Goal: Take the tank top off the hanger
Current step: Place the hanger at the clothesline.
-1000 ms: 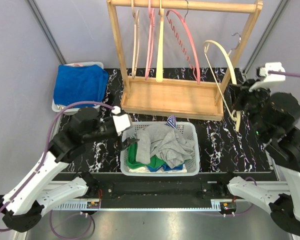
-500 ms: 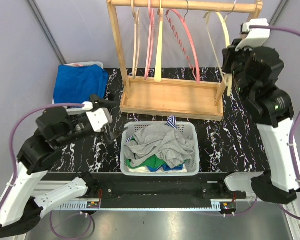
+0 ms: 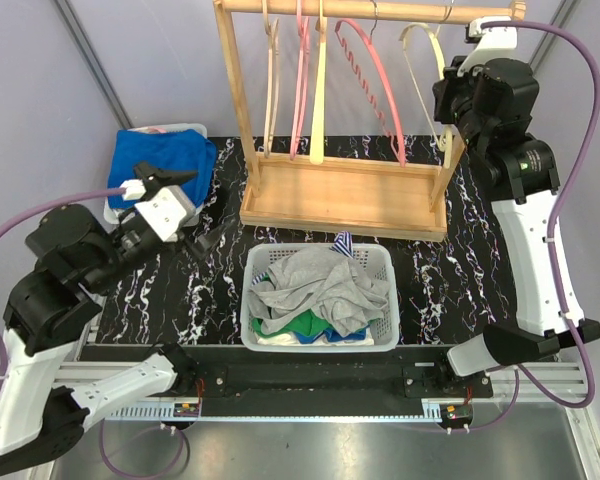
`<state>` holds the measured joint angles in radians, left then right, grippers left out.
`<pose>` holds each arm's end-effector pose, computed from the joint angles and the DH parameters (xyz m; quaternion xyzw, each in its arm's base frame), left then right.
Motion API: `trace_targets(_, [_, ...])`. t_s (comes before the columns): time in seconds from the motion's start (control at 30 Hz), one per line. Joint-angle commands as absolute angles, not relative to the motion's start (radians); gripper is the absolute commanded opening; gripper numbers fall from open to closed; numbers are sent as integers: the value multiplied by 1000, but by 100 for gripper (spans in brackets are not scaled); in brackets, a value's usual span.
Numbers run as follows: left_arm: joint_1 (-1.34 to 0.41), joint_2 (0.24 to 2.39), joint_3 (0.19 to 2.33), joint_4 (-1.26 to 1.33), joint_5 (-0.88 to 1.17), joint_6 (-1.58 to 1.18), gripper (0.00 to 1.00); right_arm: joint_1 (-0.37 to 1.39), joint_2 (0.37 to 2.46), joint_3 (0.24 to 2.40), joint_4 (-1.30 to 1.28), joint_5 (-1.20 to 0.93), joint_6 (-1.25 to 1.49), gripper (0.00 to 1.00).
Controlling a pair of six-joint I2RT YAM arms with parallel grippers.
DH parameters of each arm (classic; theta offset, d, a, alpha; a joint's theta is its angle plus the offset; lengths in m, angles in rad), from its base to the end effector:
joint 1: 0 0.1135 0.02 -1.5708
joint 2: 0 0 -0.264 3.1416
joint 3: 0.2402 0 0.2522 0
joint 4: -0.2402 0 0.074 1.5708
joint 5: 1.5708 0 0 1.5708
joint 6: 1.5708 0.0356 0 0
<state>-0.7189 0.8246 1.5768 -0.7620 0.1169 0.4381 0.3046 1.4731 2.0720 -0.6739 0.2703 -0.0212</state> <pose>0.0635 -0.0611 0.5175 0.4223 0.5714 -0.1394 0.6897 0.2611 0.0721 0.5558 -0.0274 0.7317 -0.0026 0.6811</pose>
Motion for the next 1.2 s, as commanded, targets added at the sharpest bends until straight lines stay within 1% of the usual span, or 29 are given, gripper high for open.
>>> trace_targets(0.0, [-721,870,1609,-782,17,413,99,285,1480,2172,-563,224,-25,0])
trace_targets(0.17, [-721,870,1577,-772,3,370,99,261,1538,2218,-574,176,-6,0])
trace_targets(0.2, [-721,882,1575,-778,-26,355,99,259,1546,2227,-575,170,-6,0])
trace_targets(0.3, [-721,932,1601,-842,-60,319,99,253,1572,2227,-586,155,-5,0])
trace_targets(0.33, [-719,948,1623,-850,-110,304,99,253,1575,2218,-586,152,21,0])
trace_targets(0.43, [-701,965,1638,-835,-156,262,99,252,1569,2175,-583,146,31,0])
trace_targets(0.67, [-566,966,1585,-767,-120,204,99,252,1514,2033,-558,153,35,0])
trace_targets(0.9, [-532,954,1491,-712,-115,187,99,252,1462,1934,-538,144,41,0])
trace_targets(0.93, [-526,954,1473,-697,-123,184,99,252,1453,1927,-537,140,44,5])
trace_targets(0.97, [-514,956,1467,-690,-129,183,99,252,1444,1908,-537,135,52,16])
trace_targets(1.03, [-497,960,1447,-667,-137,176,99,252,1415,1890,-543,111,63,71])
trace_targets(1.07, [-479,963,1436,-655,-137,173,99,252,1402,1872,-548,103,72,85])
trace_targets(1.1, [-468,966,1428,-643,-143,173,99,253,1387,1859,-552,103,81,97])
trace_targets(1.13, [-448,971,1414,-620,-144,170,99,252,1352,1844,-560,104,90,100])
trace_targets(1.17, [-436,983,1408,-611,-147,166,99,252,1329,1806,-561,101,112,100])
